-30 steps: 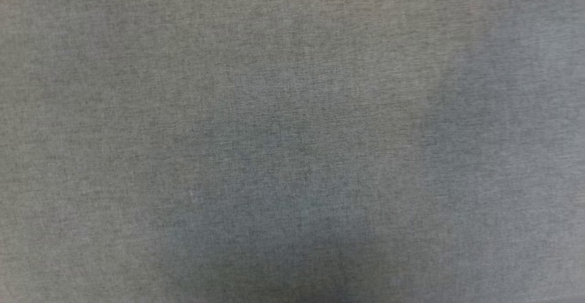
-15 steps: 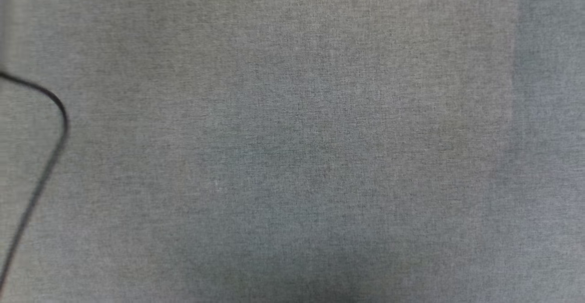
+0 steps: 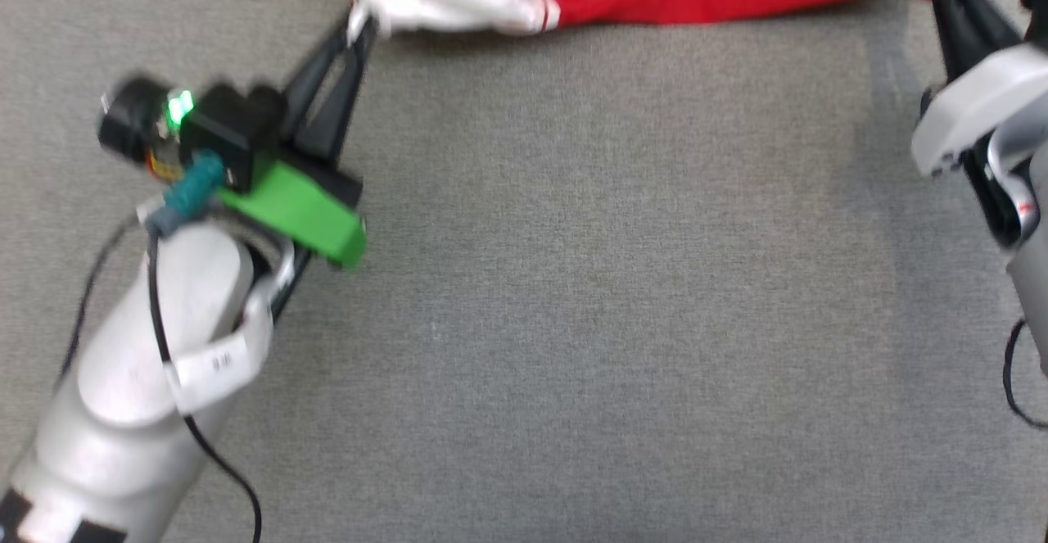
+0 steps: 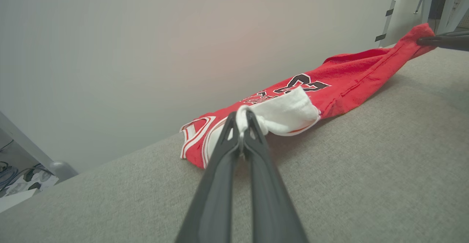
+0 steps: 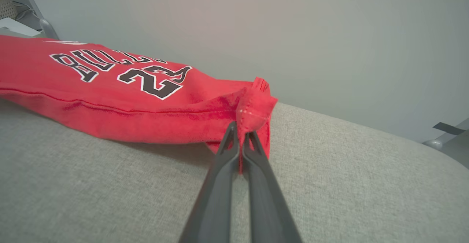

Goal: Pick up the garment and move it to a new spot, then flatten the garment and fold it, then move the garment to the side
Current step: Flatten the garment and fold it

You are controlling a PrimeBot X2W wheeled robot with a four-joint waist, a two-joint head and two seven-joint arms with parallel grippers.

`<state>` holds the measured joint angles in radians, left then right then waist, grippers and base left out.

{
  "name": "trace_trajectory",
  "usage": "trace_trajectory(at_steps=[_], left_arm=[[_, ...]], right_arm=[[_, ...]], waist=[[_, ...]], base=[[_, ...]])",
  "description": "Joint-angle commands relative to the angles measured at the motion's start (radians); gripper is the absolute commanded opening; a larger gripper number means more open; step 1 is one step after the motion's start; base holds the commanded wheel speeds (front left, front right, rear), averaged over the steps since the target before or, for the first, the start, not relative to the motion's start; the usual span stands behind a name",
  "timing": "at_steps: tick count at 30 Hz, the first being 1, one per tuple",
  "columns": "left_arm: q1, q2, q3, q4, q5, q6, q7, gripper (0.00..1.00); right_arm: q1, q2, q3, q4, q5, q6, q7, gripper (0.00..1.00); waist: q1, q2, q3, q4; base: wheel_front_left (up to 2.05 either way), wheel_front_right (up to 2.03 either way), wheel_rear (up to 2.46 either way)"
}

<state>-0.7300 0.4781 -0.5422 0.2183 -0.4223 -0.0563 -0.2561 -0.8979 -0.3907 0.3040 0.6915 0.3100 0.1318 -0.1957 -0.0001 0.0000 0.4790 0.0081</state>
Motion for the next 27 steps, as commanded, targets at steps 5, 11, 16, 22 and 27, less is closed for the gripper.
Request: trace_trajectory(at_steps=[5, 11, 16, 22, 27], left_arm=[[0.218, 0.038, -0.018, 0.012, -0.024, -0.007, -0.006, 0.0], [0.359, 0.064, -0.047, 0.032, -0.042, -0.02, -0.006, 0.0], [0.472, 0.093, -0.066, 0.017, -0.055, -0.014, -0.003, 0.0], [0.555, 0.122, -0.078, -0.038, -0.074, -0.001, 0.021, 0.0], [0.616, 0.138, -0.104, -0.082, -0.081, -0.001, 0.041, 0.0]], right_arm=[[0.151, -0.057, 0.056, -0.021, 0.105, -0.001, 0.069, 0.0], [0.293, -0.101, 0.081, -0.046, 0.224, -0.001, 0.129, 0.0], [0.428, -0.14, 0.138, -0.154, 0.36, -0.001, 0.165, 0.0], [0.524, -0.161, 0.151, -0.22, 0.423, -0.001, 0.185, 0.0], [0.611, -0.182, 0.139, -0.267, 0.454, -0.001, 0.199, 0.0]], waist=[[0.0001, 0.0, -0.149, 0.033], [0.0001, 0.0, -0.219, 0.047], [0.0001, 0.0, -0.296, 0.055], [0.0001, 0.0, -0.35, 0.058], [0.0001, 0.0, -0.391, 0.058]], base=[[0.0, 0.0, 0.0], [0.0, 0.0, 0.0], [0.0, 0.0, 0.0], [0.0, 0.0, 0.0], [0.0, 0.0, 0.0]])
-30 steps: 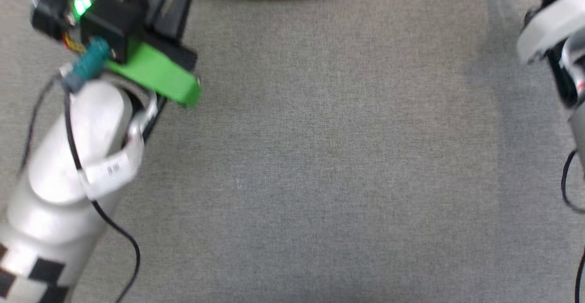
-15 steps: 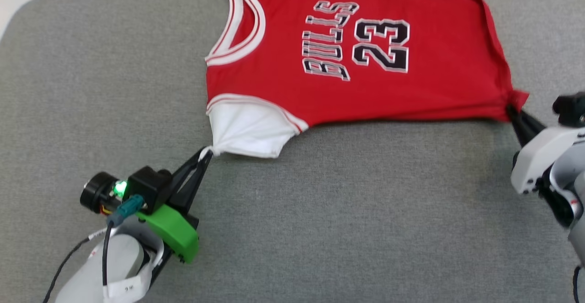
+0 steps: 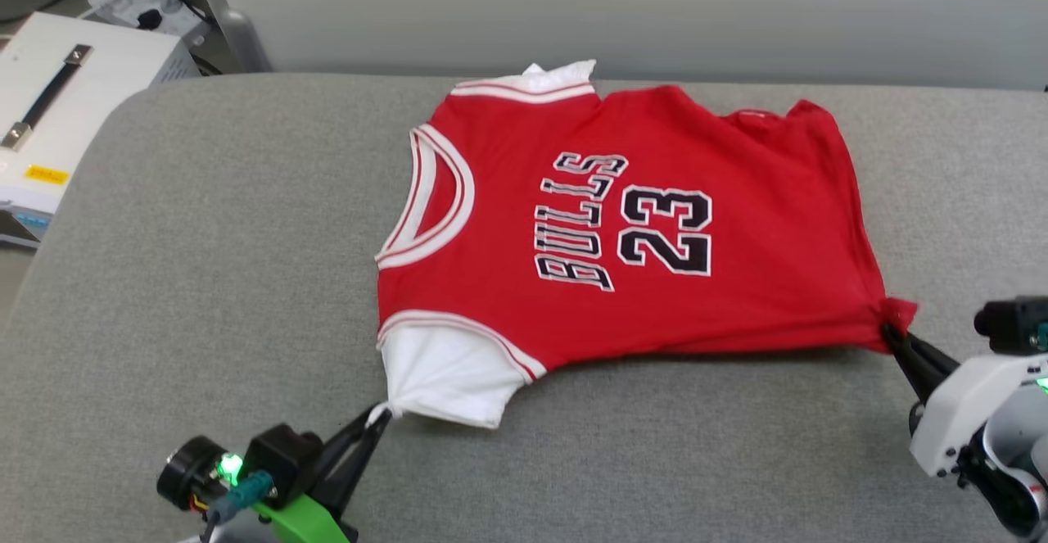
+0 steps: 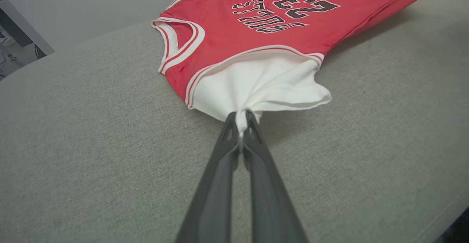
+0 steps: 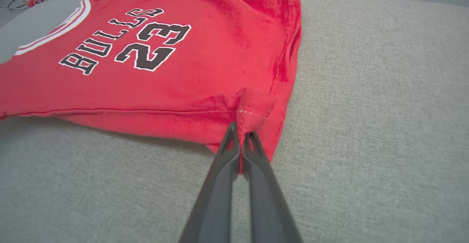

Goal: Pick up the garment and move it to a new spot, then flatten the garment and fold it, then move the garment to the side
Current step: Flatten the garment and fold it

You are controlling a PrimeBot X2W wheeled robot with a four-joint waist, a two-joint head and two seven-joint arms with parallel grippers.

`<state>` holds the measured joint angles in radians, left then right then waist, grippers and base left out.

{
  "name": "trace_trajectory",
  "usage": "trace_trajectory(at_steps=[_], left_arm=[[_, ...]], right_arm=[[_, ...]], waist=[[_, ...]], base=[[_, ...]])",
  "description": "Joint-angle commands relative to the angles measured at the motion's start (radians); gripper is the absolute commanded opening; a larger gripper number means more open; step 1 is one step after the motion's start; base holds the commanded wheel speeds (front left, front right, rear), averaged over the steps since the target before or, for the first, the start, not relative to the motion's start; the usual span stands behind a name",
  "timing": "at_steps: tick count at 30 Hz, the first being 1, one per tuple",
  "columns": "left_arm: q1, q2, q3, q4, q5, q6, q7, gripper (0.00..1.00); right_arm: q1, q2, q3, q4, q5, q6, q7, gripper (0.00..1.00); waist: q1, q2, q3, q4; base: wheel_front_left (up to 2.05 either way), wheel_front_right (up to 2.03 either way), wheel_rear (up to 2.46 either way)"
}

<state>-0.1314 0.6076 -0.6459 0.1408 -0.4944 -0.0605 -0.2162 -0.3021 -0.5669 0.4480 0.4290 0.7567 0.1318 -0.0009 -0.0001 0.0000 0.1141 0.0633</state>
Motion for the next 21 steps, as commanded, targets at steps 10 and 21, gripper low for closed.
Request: trace_trajectory(at_steps=[10, 21], left_arm=[[0.155, 0.062, -0.037, -0.119, -0.051, 0.007, 0.047, 0.0], [0.27, 0.106, -0.078, -0.218, -0.079, 0.01, 0.075, 0.0]], right_arm=[[0.22, -0.021, -0.072, -0.134, 0.078, -0.001, 0.038, 0.0], [0.467, 0.011, -0.229, -0.291, 0.076, -0.001, 0.072, 0.0]], waist=[[0.0001, 0.0, -0.099, 0.007], [0.0001, 0.0, -0.146, -0.002]], base=[[0.0, 0.0, 0.0], [0.0, 0.0, 0.0]])
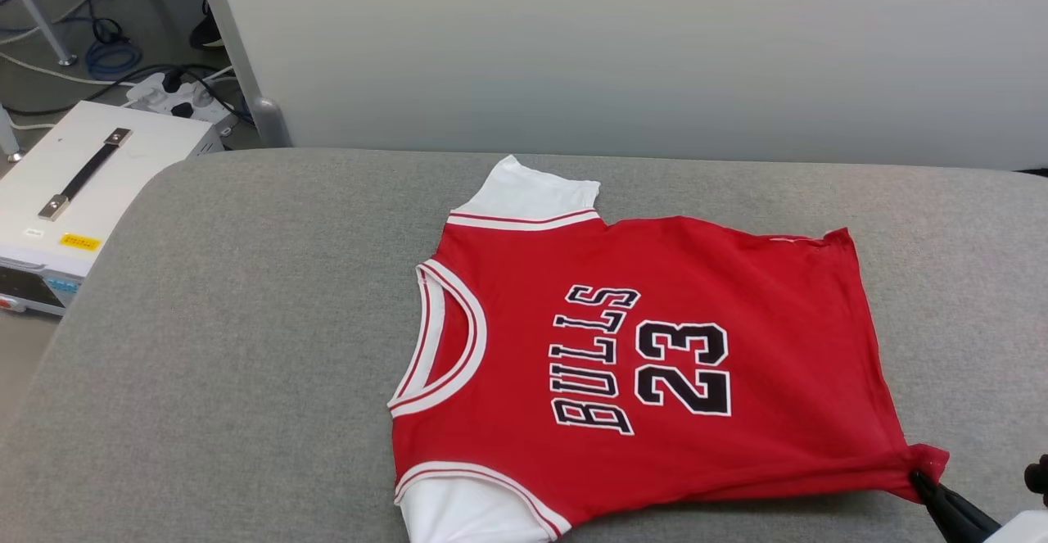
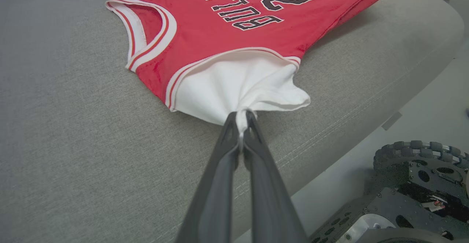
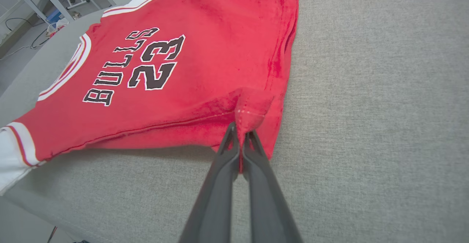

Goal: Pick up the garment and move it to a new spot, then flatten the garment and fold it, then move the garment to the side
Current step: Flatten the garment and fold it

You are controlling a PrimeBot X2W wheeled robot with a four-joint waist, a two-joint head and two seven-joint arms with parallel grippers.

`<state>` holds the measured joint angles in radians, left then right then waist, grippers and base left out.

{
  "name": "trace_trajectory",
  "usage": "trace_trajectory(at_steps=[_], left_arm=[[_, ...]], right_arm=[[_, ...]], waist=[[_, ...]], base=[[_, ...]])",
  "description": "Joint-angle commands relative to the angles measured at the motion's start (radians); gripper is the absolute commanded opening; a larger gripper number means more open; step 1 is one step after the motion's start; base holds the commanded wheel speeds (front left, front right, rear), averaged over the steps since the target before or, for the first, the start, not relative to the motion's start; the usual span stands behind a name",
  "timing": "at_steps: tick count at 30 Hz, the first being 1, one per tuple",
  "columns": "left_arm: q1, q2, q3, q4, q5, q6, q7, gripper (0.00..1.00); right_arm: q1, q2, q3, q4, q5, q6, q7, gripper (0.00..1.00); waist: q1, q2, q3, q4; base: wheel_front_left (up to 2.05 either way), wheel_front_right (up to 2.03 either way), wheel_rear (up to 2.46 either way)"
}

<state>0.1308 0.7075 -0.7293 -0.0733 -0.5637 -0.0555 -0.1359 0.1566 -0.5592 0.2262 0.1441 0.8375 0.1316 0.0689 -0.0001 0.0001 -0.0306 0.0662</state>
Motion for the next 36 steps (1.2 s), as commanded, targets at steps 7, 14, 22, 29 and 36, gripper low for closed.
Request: trace_trajectory(at_steps=[7, 14, 22, 29, 36], left_arm=[[-0.089, -0.003, 0.093, -0.044, -0.032, 0.033, -0.047, 0.0], [-0.222, 0.0, 0.105, -0.034, 0.009, 0.026, 0.003, 0.0], [-0.396, -0.021, 0.121, 0.05, 0.019, -0.007, 0.048, 0.0], [-0.52, -0.031, 0.092, 0.171, 0.016, -0.046, 0.111, 0.0], [-0.597, -0.053, 0.062, 0.295, 0.011, -0.063, 0.119, 0.0]], right_arm=[[0.035, 0.052, -0.086, -0.1, -0.05, -0.001, 0.031, 0.0], [-0.028, 0.075, -0.131, -0.124, -0.082, -0.001, 0.049, 0.0], [-0.157, 0.099, -0.115, -0.099, -0.137, -0.001, 0.084, 0.0], [-0.264, 0.122, -0.08, -0.015, -0.184, -0.001, 0.114, 0.0], [-0.338, 0.133, -0.035, 0.053, -0.202, -0.001, 0.118, 0.0]], waist=[[0.0001, -0.0001, 0.032, -0.028], [0.0001, -0.0001, 0.102, -0.046], [0.0001, -0.0001, 0.199, -0.071], [0.0001, -0.0001, 0.251, -0.092], [0.0001, -0.0001, 0.278, -0.107]], base=[[0.0, 0.0, 0.0], [0.0, 0.0, 0.0], [0.0, 0.0, 0.0], [0.0, 0.0, 0.0], [0.0, 0.0, 0.0]])
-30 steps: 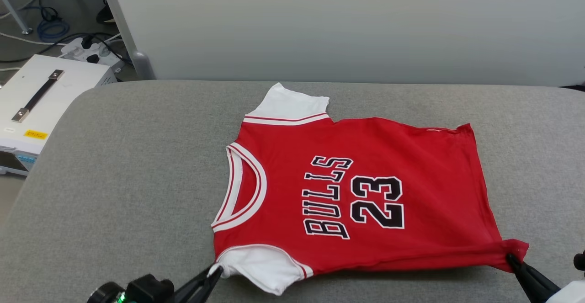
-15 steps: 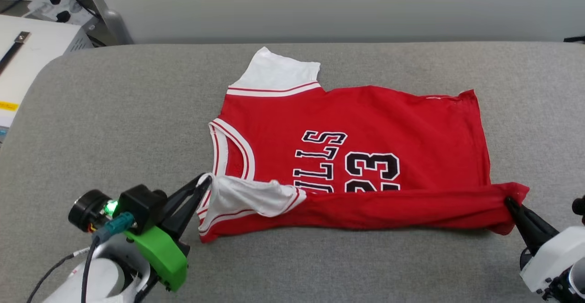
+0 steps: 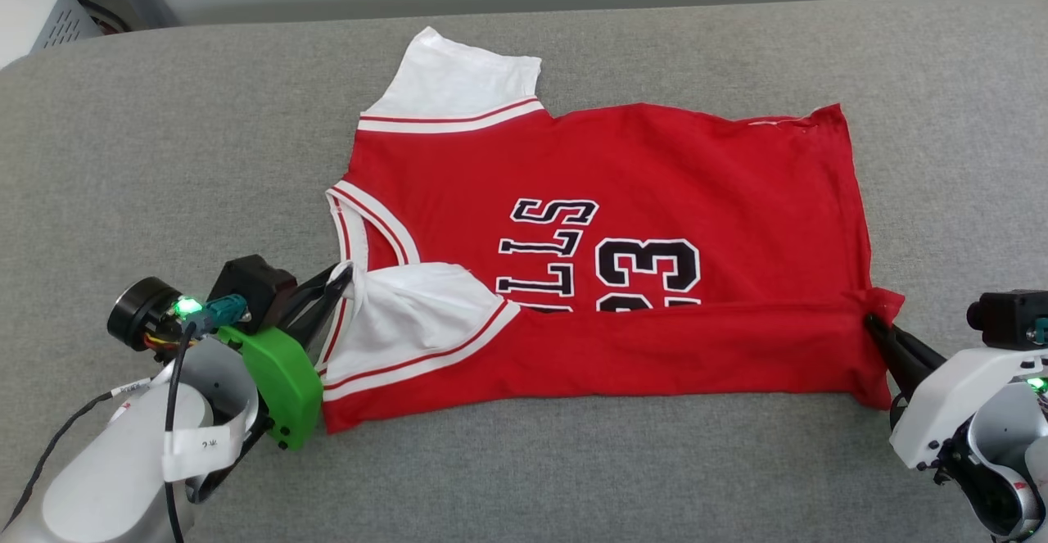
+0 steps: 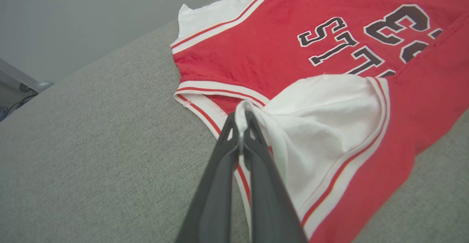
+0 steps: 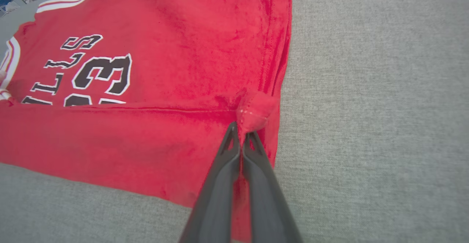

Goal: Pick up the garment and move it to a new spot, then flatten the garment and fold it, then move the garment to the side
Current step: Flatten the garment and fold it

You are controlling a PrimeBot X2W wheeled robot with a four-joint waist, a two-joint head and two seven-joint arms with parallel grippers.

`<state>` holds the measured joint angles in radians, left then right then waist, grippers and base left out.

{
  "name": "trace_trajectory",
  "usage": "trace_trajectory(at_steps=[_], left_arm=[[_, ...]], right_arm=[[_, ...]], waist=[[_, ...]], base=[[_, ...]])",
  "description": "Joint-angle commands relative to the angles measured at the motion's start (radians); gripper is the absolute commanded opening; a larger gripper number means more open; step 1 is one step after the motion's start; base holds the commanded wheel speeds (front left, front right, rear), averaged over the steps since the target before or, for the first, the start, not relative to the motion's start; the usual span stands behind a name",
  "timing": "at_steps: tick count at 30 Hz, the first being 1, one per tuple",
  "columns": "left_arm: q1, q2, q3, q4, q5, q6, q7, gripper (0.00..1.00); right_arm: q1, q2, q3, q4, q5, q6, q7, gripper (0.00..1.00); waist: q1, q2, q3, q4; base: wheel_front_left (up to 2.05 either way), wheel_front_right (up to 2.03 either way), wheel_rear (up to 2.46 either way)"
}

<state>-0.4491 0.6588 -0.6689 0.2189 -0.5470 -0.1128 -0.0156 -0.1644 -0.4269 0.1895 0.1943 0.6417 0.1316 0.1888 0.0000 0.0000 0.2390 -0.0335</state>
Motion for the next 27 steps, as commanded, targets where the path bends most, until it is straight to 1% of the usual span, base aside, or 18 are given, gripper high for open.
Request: trace_trajectory(at_steps=[1, 3, 4, 5, 6, 8, 12, 17, 19, 21, 23, 27], left_arm=[[-0.027, -0.009, -0.003, 0.023, -0.007, -0.006, 0.0, 0.0], [-0.04, -0.022, -0.016, 0.063, -0.014, -0.009, 0.012, 0.0], [-0.045, -0.029, -0.019, 0.081, -0.019, -0.009, 0.019, 0.63], [-0.052, -0.037, -0.024, 0.104, -0.017, -0.008, 0.02, 1.0], [-0.056, -0.043, -0.029, 0.121, -0.01, -0.008, 0.013, 1.0], [-0.056, -0.067, -0.033, 0.164, -0.011, -0.002, -0.004, 1.0], [-0.057, -0.107, -0.014, 0.219, -0.013, 0.032, -0.079, 1.0], [-0.039, -0.135, 0.018, 0.252, -0.045, 0.056, -0.143, 1.0], [-0.02, -0.143, 0.032, 0.251, -0.065, 0.066, -0.158, 1.0], [0.006, -0.149, 0.047, 0.24, -0.084, 0.087, -0.169, 1.0], [0.04, -0.163, 0.069, 0.217, -0.117, 0.108, -0.178, 1.0], [0.111, -0.167, 0.095, 0.152, -0.153, 0.166, -0.171, 1.0]], right_arm=[[-0.026, 0.0, 0.007, 0.012, -0.006, -0.001, -0.002, 0.0], [-0.041, -0.001, 0.011, 0.033, -0.008, -0.001, -0.001, 0.0], [-0.047, 0.0, 0.009, 0.045, -0.008, -0.001, 0.0, 0.0], [-0.054, 0.001, 0.011, 0.056, -0.01, -0.001, 0.001, 0.46], [-0.058, 0.002, 0.013, 0.064, -0.009, -0.001, 0.003, 1.0], [-0.071, 0.008, 0.017, 0.079, -0.007, -0.001, 0.003, 1.0], [-0.079, 0.001, 0.029, 0.09, -0.025, -0.001, -0.014, 1.0], [-0.066, -0.019, 0.025, 0.074, -0.057, -0.001, -0.031, 1.0], [-0.054, -0.02, 0.016, 0.06, -0.065, -0.001, -0.024, 1.0], [-0.032, -0.025, 0.016, 0.04, -0.074, -0.001, 0.005, 1.0], [-0.011, -0.023, -0.009, 0.018, -0.087, -0.001, 0.025, 1.0], [0.044, -0.008, -0.052, -0.031, -0.129, -0.001, 0.102, 1.0]], waist=[[0.0, 0.0, 0.012, -0.008], [0.0, 0.0, 0.016, -0.009], [0.0, 0.0, 0.018, -0.009], [0.0, 0.0, 0.018, -0.008], [0.0, 0.0, 0.018, -0.008], [0.0, 0.0, 0.017, -0.007], [0.0, 0.0, 0.004, 0.002], [0.0, 0.0, -0.03, 0.015], [0.0, 0.0, -0.049, 0.019], [0.0, 0.0, -0.067, 0.024], [0.0, 0.0, -0.081, 0.028], [0.0, 0.0, -0.099, 0.032]], base=[[0.0, 0.0, 0.0], [0.0, 0.0, 0.0], [0.0, 0.0, 0.0], [0.0, 0.0, 0.0], [0.0, 0.0, 0.0], [0.0, 0.0, 0.0], [0.0, 0.0, 0.0], [0.0, 0.0, 0.0], [0.0, 0.0, 0.0], [0.0, 0.0, 0.0], [0.0, 0.0, 0.0], [0.0, 0.0, 0.0]])
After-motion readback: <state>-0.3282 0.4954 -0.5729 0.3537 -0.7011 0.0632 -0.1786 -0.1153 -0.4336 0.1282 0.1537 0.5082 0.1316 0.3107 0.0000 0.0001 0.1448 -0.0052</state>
